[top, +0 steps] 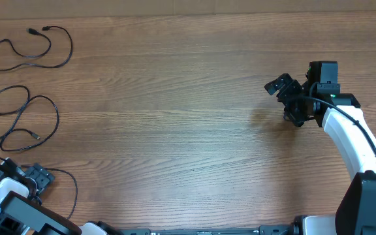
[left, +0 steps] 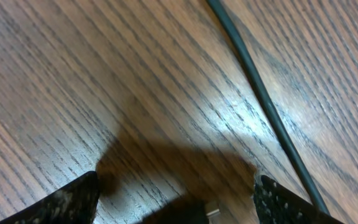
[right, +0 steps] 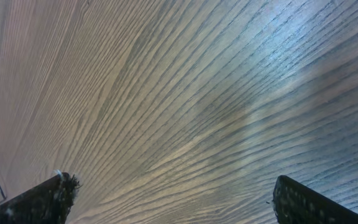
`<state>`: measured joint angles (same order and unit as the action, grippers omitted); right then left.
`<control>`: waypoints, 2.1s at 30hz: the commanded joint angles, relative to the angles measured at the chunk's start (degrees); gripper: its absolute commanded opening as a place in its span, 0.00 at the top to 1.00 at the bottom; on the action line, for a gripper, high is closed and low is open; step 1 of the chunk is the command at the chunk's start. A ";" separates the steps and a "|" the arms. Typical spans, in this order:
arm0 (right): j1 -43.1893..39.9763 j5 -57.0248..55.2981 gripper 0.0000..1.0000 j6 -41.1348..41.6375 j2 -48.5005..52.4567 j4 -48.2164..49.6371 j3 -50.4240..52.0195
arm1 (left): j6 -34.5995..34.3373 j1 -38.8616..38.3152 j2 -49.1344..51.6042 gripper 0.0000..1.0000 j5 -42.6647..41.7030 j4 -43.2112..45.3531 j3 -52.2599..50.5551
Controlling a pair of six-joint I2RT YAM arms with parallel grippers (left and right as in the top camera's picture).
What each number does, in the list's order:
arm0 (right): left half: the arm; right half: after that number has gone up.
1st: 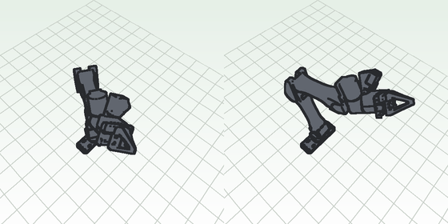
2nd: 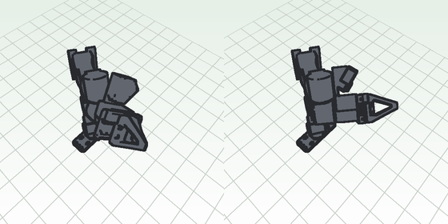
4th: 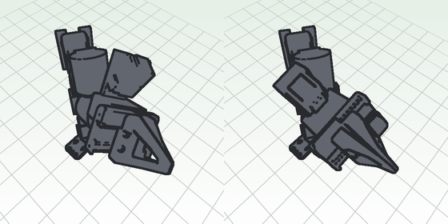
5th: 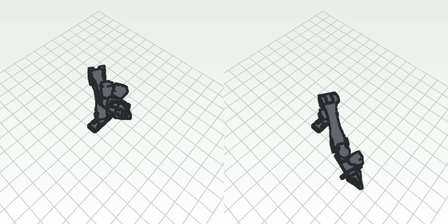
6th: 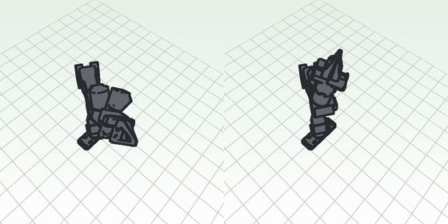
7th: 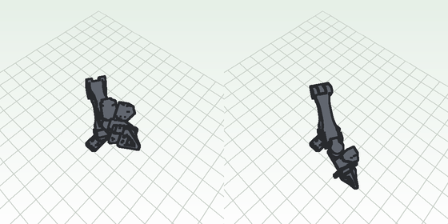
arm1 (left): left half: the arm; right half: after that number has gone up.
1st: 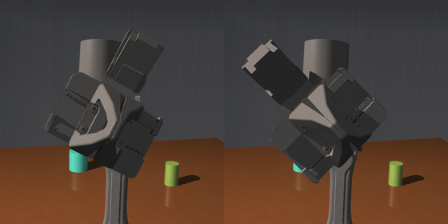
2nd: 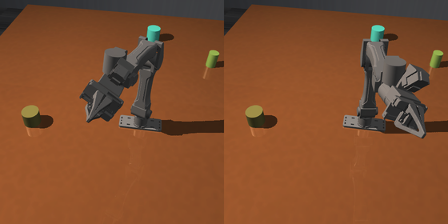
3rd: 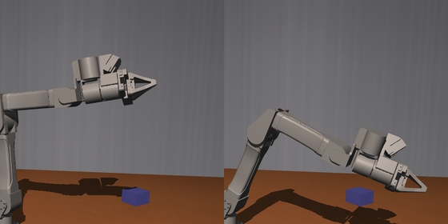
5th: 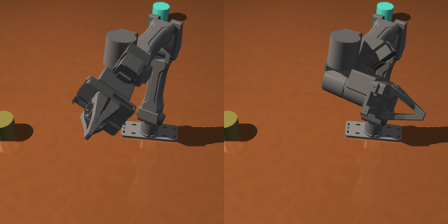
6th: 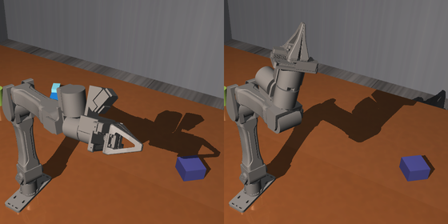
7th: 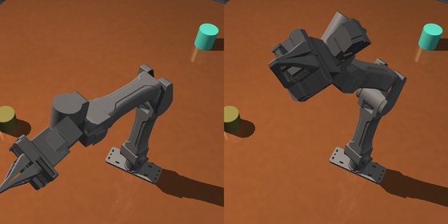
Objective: Untangle cables
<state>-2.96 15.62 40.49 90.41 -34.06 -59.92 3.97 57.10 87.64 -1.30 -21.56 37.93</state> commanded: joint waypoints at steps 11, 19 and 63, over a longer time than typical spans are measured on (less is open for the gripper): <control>-0.07 -0.59 0.00 -0.22 0.04 0.31 -1.27 | 19.34 -0.11 1.25 0.29 -2.56 1.55 -2.62; -0.07 -0.59 0.00 -0.22 0.04 0.31 -1.27 | 24.33 -0.11 5.20 0.36 -5.42 1.79 -2.62; -0.07 -0.59 0.00 -0.22 0.04 0.31 -1.27 | 16.76 -0.17 4.92 0.96 -24.37 -0.09 12.09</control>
<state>-2.96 15.62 40.49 90.41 -34.02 -59.92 23.75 57.04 93.86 -20.05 -23.66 48.73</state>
